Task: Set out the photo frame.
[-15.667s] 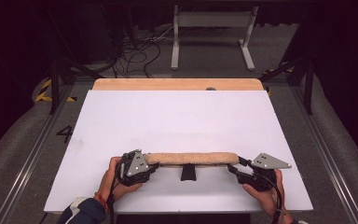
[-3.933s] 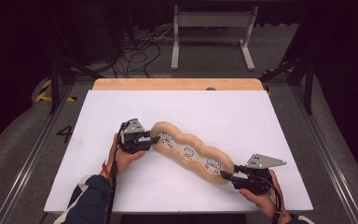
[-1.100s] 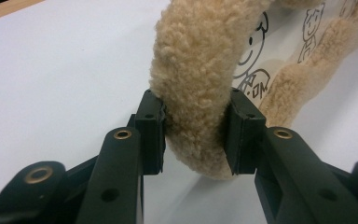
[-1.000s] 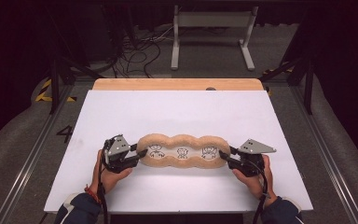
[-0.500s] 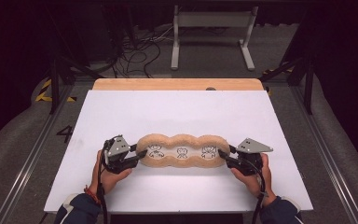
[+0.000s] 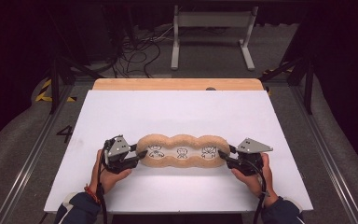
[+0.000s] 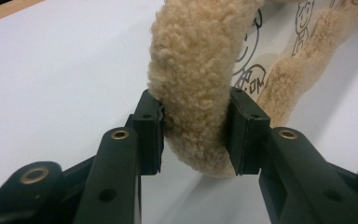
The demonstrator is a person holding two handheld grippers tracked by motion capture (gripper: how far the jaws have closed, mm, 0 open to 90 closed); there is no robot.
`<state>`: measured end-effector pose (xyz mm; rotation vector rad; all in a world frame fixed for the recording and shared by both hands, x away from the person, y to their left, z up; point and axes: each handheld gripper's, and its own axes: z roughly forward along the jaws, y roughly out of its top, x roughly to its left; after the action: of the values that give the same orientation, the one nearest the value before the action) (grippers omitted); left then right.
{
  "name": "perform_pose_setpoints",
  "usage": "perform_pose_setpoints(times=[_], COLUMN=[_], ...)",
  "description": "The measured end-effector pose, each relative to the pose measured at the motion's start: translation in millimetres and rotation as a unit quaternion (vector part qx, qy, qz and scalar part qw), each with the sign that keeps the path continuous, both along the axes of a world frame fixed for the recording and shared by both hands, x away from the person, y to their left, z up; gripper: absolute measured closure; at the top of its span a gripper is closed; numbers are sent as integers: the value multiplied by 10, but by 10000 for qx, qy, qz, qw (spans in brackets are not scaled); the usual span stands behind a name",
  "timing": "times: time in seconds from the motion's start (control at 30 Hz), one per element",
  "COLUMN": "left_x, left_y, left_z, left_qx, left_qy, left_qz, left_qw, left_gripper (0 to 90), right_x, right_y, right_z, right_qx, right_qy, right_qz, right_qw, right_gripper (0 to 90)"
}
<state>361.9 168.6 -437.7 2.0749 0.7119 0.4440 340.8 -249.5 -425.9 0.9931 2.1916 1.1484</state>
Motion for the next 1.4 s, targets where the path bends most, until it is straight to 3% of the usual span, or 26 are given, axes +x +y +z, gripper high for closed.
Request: perform_pose_setpoints(times=[0.43,0.6,1.07,1.27,1.4], left_x=[-51,-68,-135,-177,-205], left_y=[2,45,93,137,149], left_z=[27,40,59,95,88], left_qx=[247,211,281,190,299], left_qy=[-89,-100,-187,-233,-244], left_qz=[-107,-119,19,-39,-86], left_qw=[9996,9997,9994,9995,9992], left_gripper=[581,551,300,258,227], right_x=[-100,-121,-184,-211,-230], right_y=[-48,-64,-112,-133,-147], right_z=[57,76,94,102,109], right_qx=[-19,-49,-147,-97,-130], right_qy=[-42,-49,-21,-61,-80], right_qz=[-1,-11,-59,43,128], right_qw=[10000,10000,9999,9999,9998], right_gripper=[524,486,328,276,234])
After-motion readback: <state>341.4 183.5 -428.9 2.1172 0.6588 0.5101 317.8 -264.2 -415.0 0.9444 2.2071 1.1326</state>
